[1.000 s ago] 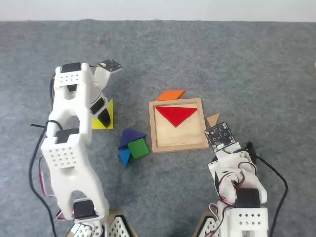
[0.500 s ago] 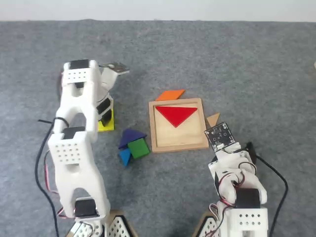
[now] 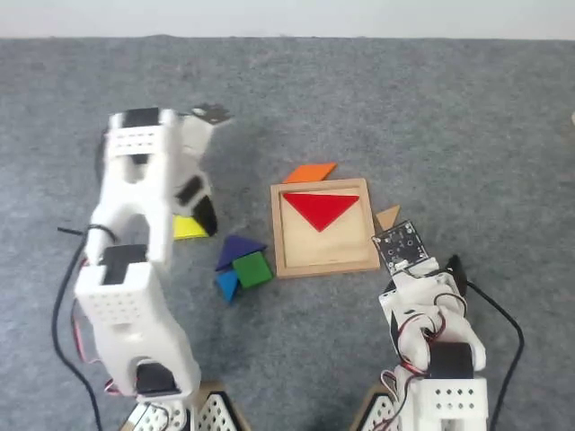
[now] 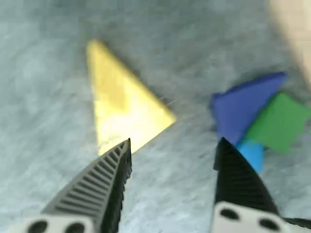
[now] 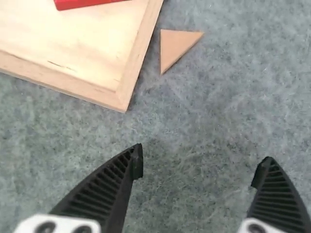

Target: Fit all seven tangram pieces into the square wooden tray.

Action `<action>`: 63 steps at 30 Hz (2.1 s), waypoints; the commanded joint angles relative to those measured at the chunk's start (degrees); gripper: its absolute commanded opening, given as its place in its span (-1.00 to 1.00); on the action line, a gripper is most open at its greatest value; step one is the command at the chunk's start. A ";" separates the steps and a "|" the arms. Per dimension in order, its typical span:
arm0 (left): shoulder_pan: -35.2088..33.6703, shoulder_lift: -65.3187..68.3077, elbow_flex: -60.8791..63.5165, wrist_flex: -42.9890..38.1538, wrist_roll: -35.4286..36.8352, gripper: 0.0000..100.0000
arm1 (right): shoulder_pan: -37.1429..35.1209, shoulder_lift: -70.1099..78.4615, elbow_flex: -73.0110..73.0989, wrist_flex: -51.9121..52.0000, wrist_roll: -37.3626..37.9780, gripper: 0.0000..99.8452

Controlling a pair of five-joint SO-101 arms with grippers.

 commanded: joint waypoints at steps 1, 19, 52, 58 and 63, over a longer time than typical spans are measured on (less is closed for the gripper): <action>-4.92 -3.96 -2.07 -0.88 -2.64 -0.43 | 0.13 0.31 -1.85 -0.84 0.79 -0.28; -3.08 7.12 -1.54 -10.64 -8.26 -0.26 | 0.04 0.31 -1.76 -1.10 0.79 -0.28; -4.04 12.84 -3.56 -8.09 -5.71 -0.44 | 0.04 0.31 -1.76 -0.84 1.76 -0.28; -5.71 -2.20 0.92 -11.16 -8.00 -0.44 | 0.04 0.31 -1.23 -1.27 1.93 -0.28; -9.41 -27.25 17.89 -20.66 -3.08 -0.45 | 0.04 0.31 -1.23 -1.27 1.93 -0.28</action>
